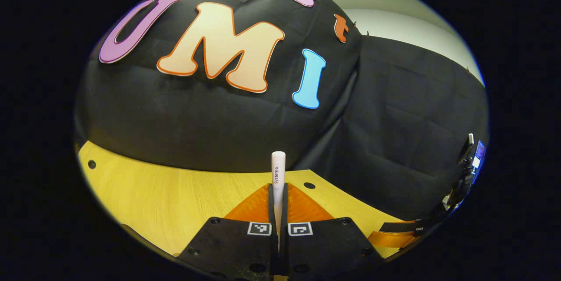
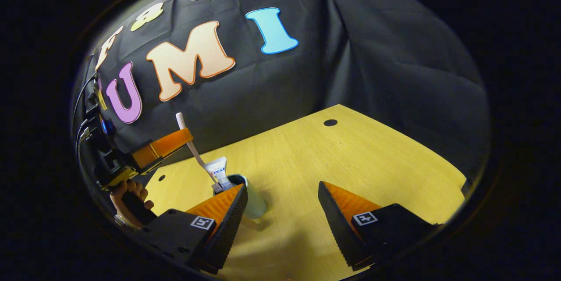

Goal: Put the toothbrush and toothpaste on the desktop into the cup, then pick up the cup and place it on the coaster on the desktop.

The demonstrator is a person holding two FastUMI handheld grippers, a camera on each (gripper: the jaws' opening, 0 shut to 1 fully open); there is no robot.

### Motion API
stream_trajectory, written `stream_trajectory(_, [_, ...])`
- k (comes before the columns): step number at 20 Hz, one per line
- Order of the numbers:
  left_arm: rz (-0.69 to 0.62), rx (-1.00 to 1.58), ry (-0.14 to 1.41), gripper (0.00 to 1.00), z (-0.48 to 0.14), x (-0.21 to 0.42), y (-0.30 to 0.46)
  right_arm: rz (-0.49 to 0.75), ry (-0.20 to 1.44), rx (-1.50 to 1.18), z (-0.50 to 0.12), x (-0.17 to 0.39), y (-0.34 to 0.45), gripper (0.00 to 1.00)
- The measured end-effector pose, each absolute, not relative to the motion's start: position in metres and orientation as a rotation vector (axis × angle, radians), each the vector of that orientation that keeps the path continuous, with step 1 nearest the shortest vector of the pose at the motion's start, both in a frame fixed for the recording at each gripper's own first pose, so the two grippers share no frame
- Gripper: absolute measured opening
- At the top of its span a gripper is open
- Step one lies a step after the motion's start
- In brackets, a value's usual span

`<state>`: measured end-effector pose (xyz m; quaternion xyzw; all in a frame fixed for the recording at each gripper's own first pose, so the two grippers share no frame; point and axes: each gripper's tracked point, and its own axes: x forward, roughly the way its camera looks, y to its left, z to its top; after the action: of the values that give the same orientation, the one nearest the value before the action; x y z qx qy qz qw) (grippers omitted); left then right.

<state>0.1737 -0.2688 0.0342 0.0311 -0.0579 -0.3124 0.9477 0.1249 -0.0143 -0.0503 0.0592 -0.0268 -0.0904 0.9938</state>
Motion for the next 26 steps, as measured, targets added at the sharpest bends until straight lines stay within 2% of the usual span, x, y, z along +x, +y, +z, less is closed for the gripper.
stream_trajectory(9, [-0.654, -0.012, -0.025, 0.03, -0.011, 0.165, -0.253, -0.178, -0.019, 0.053, -0.071, 0.113, -0.006, 0.99])
stream_trajectory(10, [-0.645, -0.011, -0.020, 0.18, -0.013, 0.163, -0.249, -0.170, -0.017, 0.050, -0.070, 0.113, -0.002, 0.99])
stream_trajectory(11, [-0.623, -0.008, -0.022, 0.23, -0.012, 0.163, -0.241, -0.163, -0.015, 0.048, -0.069, 0.116, 0.002, 0.99])
stream_trajectory(13, [-0.581, -0.005, -0.039, 0.58, -0.005, 0.161, -0.224, -0.144, -0.009, 0.044, -0.067, 0.118, 0.011, 0.99])
stream_trajectory(15, [-0.517, -0.004, -0.049, 0.83, 0.001, 0.161, -0.203, -0.121, 0.001, 0.041, -0.063, 0.120, 0.020, 0.98])
stream_trajectory(16, [-0.495, -0.002, -0.048, 0.95, 0.003, 0.158, -0.190, -0.111, 0.017, 0.041, -0.063, 0.123, 0.025, 0.94])
stream_trajectory(17, [-0.471, 0.000, -0.046, 0.94, 0.005, 0.153, -0.177, -0.094, 0.032, 0.045, -0.062, 0.125, 0.030, 0.99])
stream_trajectory(26, [-0.168, 0.011, 0.020, 0.94, 0.003, 0.119, -0.036, 0.045, 0.181, -0.026, -0.058, 0.163, 0.086, 0.98])
